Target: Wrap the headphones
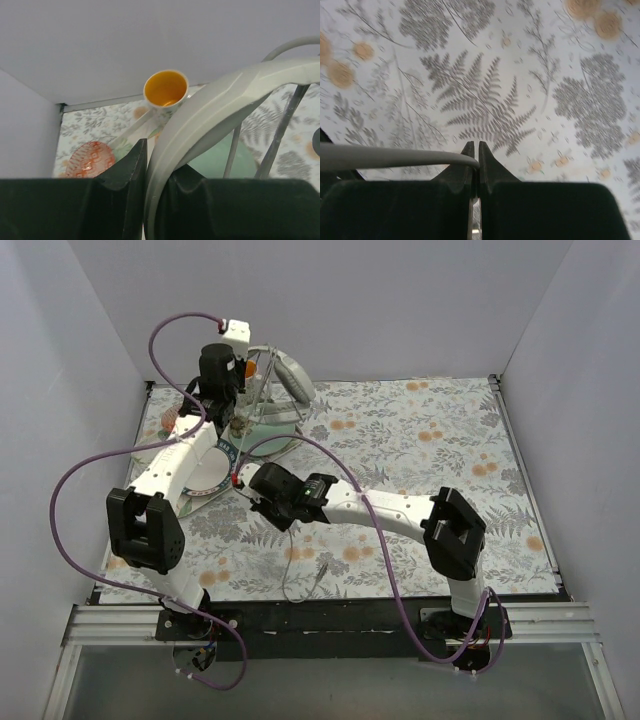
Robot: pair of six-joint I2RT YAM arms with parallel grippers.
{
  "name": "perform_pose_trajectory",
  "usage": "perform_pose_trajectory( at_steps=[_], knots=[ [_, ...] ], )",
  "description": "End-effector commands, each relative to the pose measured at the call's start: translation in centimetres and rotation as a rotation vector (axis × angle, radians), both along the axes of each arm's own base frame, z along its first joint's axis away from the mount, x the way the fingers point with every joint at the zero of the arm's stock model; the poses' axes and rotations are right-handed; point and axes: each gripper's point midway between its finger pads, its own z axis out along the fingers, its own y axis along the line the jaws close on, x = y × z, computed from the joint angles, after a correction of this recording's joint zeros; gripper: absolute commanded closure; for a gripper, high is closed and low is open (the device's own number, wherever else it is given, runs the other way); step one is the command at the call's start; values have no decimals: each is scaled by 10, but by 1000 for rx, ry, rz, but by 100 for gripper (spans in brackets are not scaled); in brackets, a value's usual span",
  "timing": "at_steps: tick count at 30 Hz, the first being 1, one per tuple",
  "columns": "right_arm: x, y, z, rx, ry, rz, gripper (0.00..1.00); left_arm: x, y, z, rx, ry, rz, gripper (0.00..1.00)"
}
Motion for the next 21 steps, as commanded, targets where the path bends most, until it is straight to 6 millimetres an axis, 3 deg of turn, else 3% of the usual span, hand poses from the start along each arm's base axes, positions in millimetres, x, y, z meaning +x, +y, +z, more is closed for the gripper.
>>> perform_pose_trajectory(
  at_steps=[1,5,6,9,10,11,12,13,14,15,21],
  knots=[
    [-14,-69,36,-336,-143,30,99,-14,34,85,87,-379,115,96],
    [21,-123,91,-498,-311,-152,99,-24,25,54,184,-330,43,96],
    [27,-128,103,-504,-343,-180,99,-27,18,35,236,-305,5,96],
    [50,-141,154,-462,-465,-275,99,-42,0,22,317,-314,-62,96],
    [56,-143,166,-449,-493,-292,99,-47,-5,4,370,-284,-99,96],
    [66,-147,189,-423,-550,-325,99,-51,-9,-5,390,-274,-120,96],
    [71,-149,200,-409,-577,-343,99,-59,-19,-4,405,-287,-150,96],
    [76,-151,210,-394,-601,-359,99,-66,-22,-21,454,-261,-180,96],
    [87,-155,228,-361,-648,-386,99,-71,-26,-25,473,-259,-194,96],
    [91,-158,237,-345,-670,-398,99,-77,-37,-28,483,-262,-227,96],
    [126,-200,285,-313,-806,-536,99,-100,-47,-54,491,-178,-307,96]
  ],
)
